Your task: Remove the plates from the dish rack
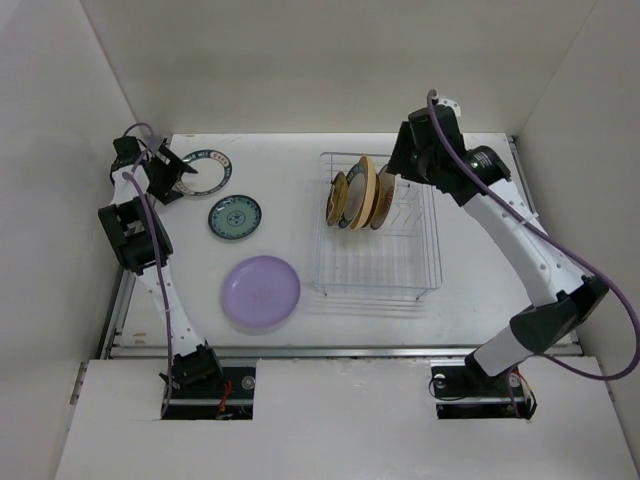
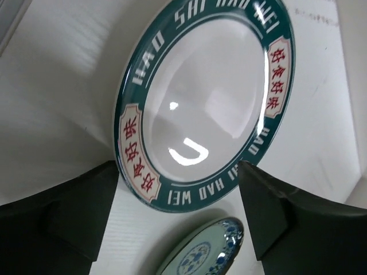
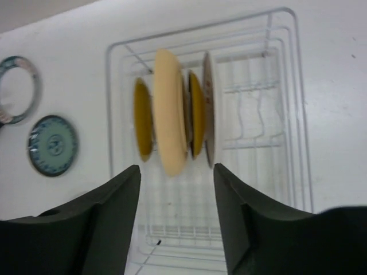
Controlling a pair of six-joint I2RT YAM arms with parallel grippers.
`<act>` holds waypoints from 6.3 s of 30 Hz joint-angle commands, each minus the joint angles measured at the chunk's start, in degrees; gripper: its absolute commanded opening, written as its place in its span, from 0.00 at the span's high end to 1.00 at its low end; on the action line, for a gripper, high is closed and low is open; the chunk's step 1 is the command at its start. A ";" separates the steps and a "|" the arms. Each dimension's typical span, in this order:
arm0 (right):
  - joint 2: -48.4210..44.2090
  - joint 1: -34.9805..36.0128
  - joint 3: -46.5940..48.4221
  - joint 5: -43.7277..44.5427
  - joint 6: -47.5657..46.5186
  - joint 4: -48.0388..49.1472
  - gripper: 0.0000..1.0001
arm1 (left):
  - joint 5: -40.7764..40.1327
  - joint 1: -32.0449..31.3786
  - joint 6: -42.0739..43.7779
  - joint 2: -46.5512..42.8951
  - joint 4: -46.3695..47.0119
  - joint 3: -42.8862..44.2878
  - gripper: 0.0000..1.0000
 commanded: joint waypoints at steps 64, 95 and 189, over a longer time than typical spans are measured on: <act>19.46 7.25 2.64 -38.37 -2.63 32.34 1.00 | 12.48 -21.31 35.53 -36.17 -21.51 -19.85 0.15; 11.22 4.35 10.56 -15.10 -4.47 18.04 0.00 | 31.76 3.03 -6.04 -22.66 7.86 -12.41 1.00; 5.31 6.71 13.28 10.18 -12.89 12.85 1.00 | 4.93 1.19 28.50 -39.86 -33.90 -12.65 0.29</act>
